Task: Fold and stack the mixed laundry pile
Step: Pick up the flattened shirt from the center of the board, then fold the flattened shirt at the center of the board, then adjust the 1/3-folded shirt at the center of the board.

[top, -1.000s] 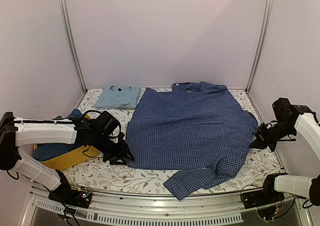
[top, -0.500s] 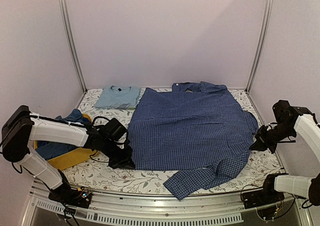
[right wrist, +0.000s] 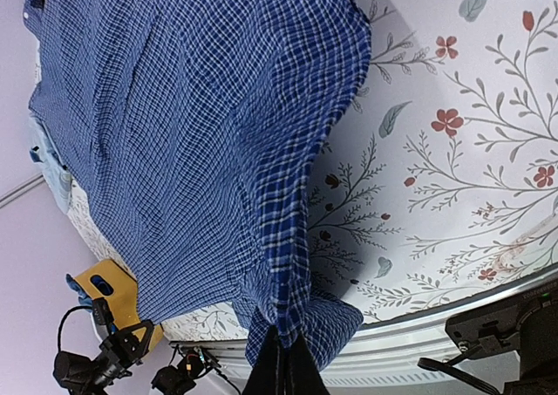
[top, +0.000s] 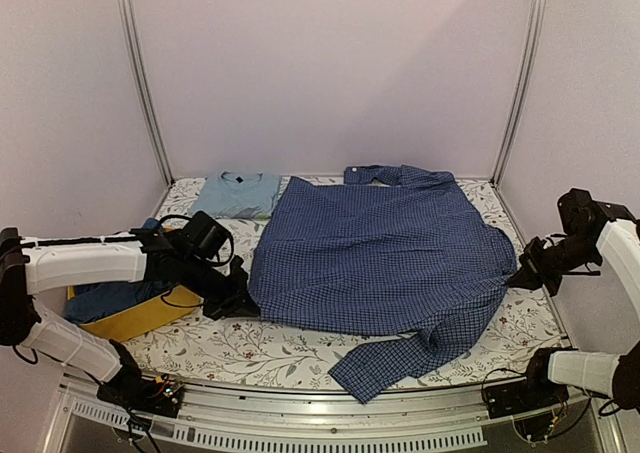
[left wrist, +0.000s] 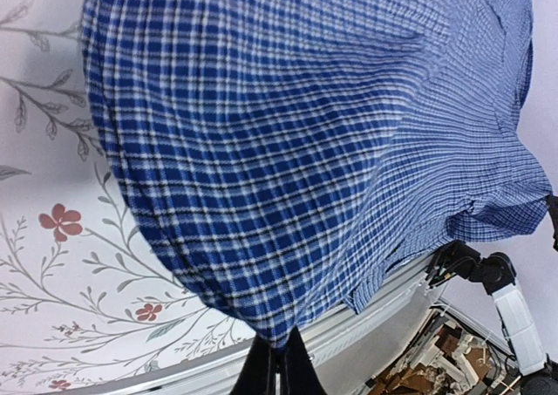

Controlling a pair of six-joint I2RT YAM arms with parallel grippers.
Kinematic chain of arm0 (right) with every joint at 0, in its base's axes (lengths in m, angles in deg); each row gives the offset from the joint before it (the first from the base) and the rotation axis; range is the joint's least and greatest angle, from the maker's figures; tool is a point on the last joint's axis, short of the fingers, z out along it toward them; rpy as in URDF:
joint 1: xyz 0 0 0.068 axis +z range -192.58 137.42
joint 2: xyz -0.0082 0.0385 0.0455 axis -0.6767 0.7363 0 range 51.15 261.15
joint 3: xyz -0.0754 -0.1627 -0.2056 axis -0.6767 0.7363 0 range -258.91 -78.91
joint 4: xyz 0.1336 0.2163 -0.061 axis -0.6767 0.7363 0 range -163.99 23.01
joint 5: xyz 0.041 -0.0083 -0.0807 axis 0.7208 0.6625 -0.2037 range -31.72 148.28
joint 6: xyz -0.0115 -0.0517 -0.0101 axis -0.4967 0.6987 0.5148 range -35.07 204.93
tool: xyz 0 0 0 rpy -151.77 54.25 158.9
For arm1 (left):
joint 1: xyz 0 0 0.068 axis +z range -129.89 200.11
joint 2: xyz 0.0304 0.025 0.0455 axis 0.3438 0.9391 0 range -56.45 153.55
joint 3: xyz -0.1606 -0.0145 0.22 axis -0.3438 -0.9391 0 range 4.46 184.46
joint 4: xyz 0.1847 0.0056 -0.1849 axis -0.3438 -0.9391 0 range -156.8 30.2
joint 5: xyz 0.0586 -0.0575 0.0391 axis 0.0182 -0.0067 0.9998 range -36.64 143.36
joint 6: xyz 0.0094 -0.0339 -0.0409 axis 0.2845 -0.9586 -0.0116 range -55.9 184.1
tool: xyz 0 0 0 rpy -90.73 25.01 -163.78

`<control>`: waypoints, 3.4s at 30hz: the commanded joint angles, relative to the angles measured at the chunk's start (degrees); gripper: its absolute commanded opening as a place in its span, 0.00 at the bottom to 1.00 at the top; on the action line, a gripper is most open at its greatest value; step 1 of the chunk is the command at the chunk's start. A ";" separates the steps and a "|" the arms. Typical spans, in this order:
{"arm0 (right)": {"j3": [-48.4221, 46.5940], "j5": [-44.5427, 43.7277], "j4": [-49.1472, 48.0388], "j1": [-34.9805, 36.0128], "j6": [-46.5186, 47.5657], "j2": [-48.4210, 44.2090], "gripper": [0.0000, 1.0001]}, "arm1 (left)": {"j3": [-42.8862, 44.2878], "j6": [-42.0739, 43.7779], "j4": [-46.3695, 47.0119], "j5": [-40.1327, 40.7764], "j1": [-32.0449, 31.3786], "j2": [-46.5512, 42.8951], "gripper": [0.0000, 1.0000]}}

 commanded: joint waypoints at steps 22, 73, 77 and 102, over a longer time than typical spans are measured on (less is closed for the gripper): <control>-10.00 4.57 -27.53 -4.67 -7.41 26.15 0.00 | 36.59 14.53 -5.08 -6.96 13.96 33.26 0.00; -2.95 -3.02 -27.97 -8.65 27.06 33.38 0.62 | 14.68 34.07 13.65 -3.37 10.60 27.38 0.49; -2.35 -1.79 -29.67 -8.61 26.88 35.00 0.64 | 16.28 34.62 12.50 -1.28 10.59 28.57 0.51; -4.69 -4.67 -27.73 -8.61 26.91 36.56 0.00 | 17.86 35.91 9.18 -2.07 11.63 28.27 0.00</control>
